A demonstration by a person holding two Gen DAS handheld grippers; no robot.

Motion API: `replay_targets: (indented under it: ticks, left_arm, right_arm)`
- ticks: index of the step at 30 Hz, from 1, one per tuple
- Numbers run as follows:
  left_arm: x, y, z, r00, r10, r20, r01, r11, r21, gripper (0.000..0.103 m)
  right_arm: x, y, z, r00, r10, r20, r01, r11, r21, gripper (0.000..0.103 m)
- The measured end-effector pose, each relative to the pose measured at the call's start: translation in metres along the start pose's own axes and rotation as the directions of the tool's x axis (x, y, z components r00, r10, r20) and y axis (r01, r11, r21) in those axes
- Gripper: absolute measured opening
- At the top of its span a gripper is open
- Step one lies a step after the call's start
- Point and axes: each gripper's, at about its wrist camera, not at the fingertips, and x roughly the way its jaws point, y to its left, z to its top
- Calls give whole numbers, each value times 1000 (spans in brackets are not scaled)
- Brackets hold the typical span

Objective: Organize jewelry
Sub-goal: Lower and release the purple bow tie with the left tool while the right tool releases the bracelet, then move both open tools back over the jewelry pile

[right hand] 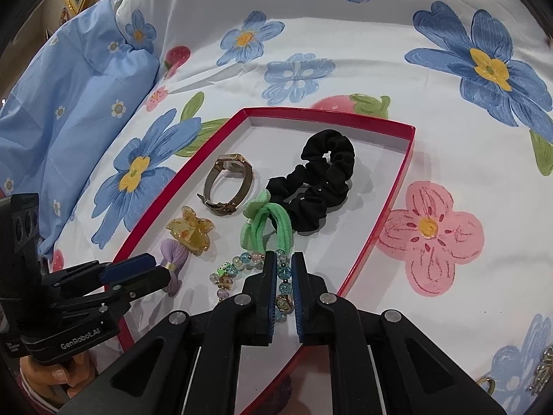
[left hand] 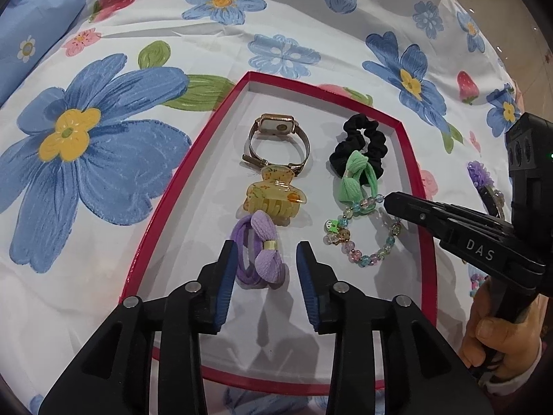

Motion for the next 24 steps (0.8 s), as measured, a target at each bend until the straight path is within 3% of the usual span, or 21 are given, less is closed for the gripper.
replay_targets:
  ticks: [4,11,16,21,24]
  left_arm:
    - [-4,2,0,1000,-4,9,4,1000,-14,38]
    - [-17,1,-3,999,-20,30,21,999,-35,39]
    - [-33,-4,-8,997,-41,59,44,998,-51,46]
    - [-50,-15,-18,995,-71,77,75,996,-50,51]
    - [-57,-25,-23,993,-91,81,95,995,-40,53]
  right_arm:
    - [0,0,0,1000,12,-2,-12,1000,11,13]
    - [-12,3,-3,999,49,22,-50,999,19,33]
    - [-40,6,-9,995,70,70,-71,997,17,37]
    - [-76,0,-24,989,70,129,-74,997,28,52]
    - [-94,-9,-37,988,60,145,-68,997,48,55]
